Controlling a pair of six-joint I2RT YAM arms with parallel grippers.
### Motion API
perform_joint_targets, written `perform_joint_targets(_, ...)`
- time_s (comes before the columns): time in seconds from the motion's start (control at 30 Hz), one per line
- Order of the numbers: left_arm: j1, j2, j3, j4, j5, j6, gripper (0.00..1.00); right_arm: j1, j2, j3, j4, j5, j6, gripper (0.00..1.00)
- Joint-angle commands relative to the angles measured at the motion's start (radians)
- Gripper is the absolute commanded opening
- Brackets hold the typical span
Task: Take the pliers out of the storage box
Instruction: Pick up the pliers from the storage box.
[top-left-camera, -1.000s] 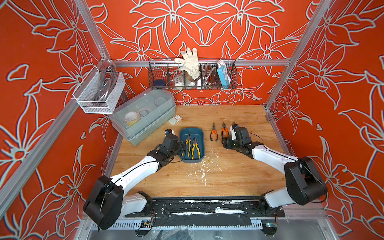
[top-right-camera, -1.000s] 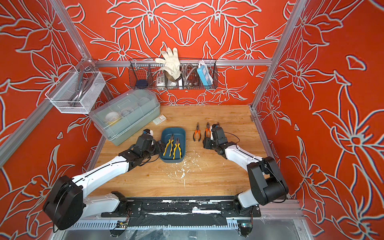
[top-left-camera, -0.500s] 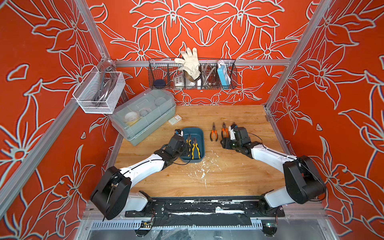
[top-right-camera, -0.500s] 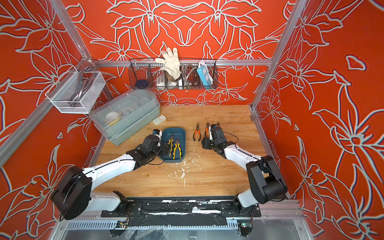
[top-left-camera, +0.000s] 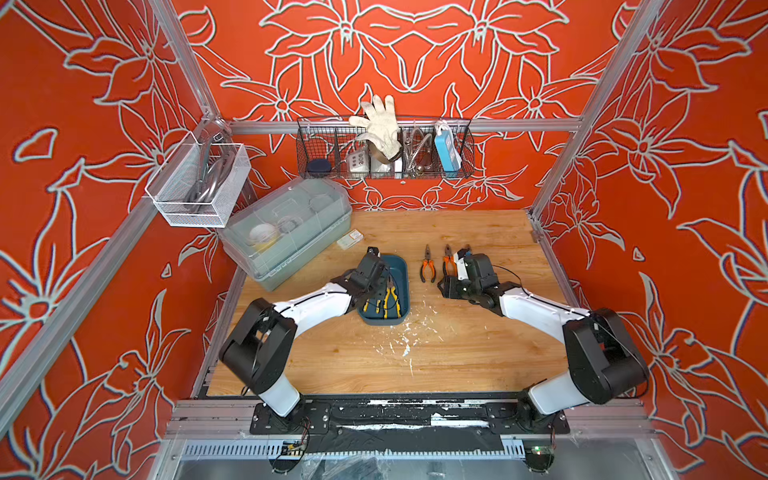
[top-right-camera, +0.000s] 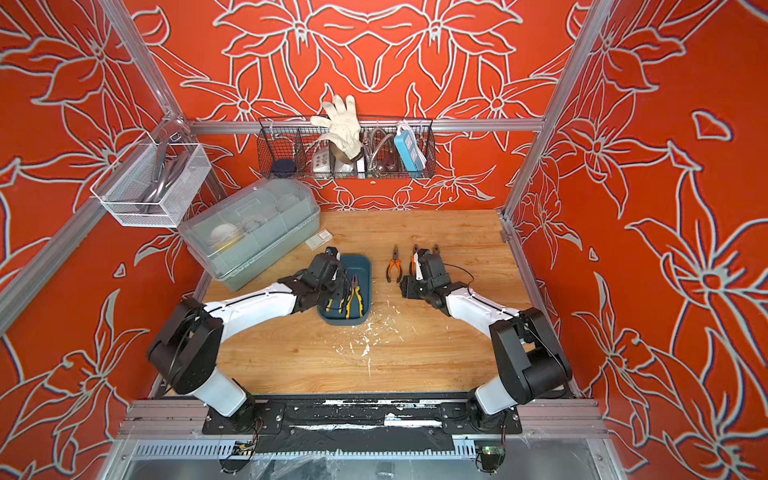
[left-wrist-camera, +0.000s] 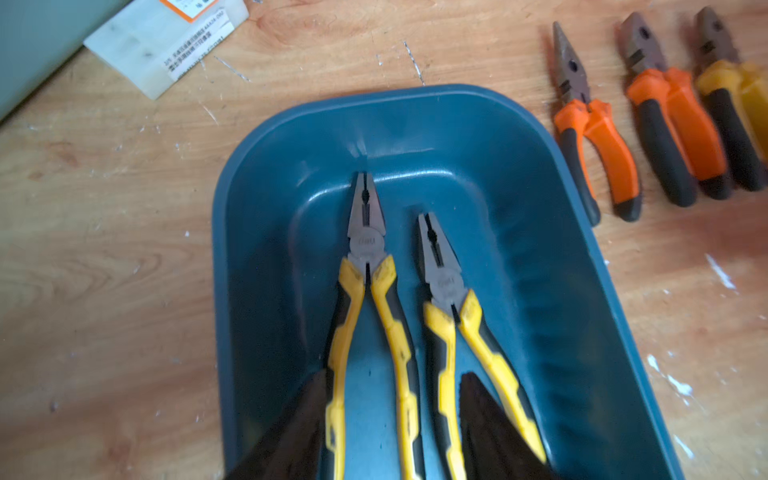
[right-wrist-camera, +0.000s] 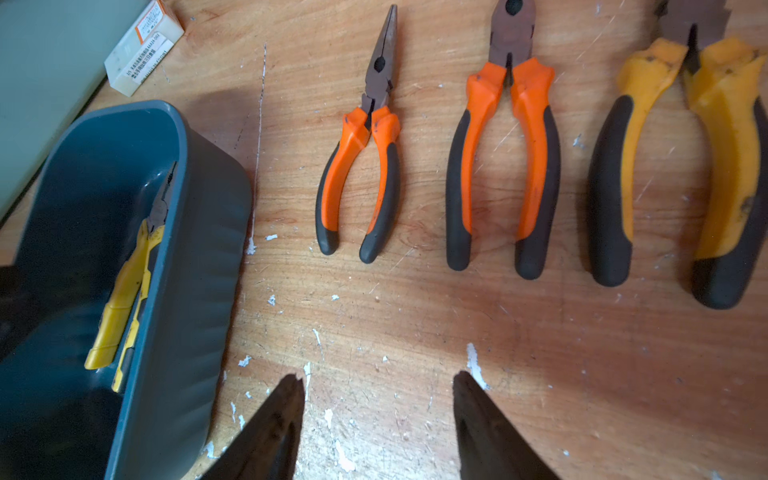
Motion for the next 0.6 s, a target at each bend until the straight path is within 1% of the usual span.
perform_joint_targets(0.0,-0.006,0.075,0.111,-0.21,-0.039,0.016,0.53,0.006,0.007,0.034,-0.015,0.02,-0.026,0.6)
perform_joint_targets(0.07,-0.006,0.115,0.165,-0.285,-0.065,-0.009,0.53,0.005,-0.002,0.039,-0.031,0.033,-0.036,0.6)
perform_joint_targets(0.17,-0.005,0.13,0.2,-0.332,-0.044,-0.018,0.52,0.006,-0.019,0.029,-0.02,0.027,-0.032,0.6)
perform_joint_targets(0.33,-0.002,0.166,0.268,-0.428,-0.084,0.029,0.52,0.007,-0.018,0.029,-0.012,-0.002,-0.022,0.61)
perform_joint_targets(0.4,0.001,0.196,0.293,-0.451,-0.073,0.043,0.5,0.008,-0.018,0.027,-0.007,-0.006,-0.02,0.61)
perform_joint_targets(0.5,0.001,0.241,0.311,-0.458,-0.043,0.061,0.46,0.007,-0.015,0.027,-0.005,-0.002,-0.021,0.61)
perform_joint_targets(0.57,0.0,0.266,0.32,-0.47,-0.041,0.063,0.45,0.007,-0.016,0.027,-0.005,0.0,-0.02,0.6)
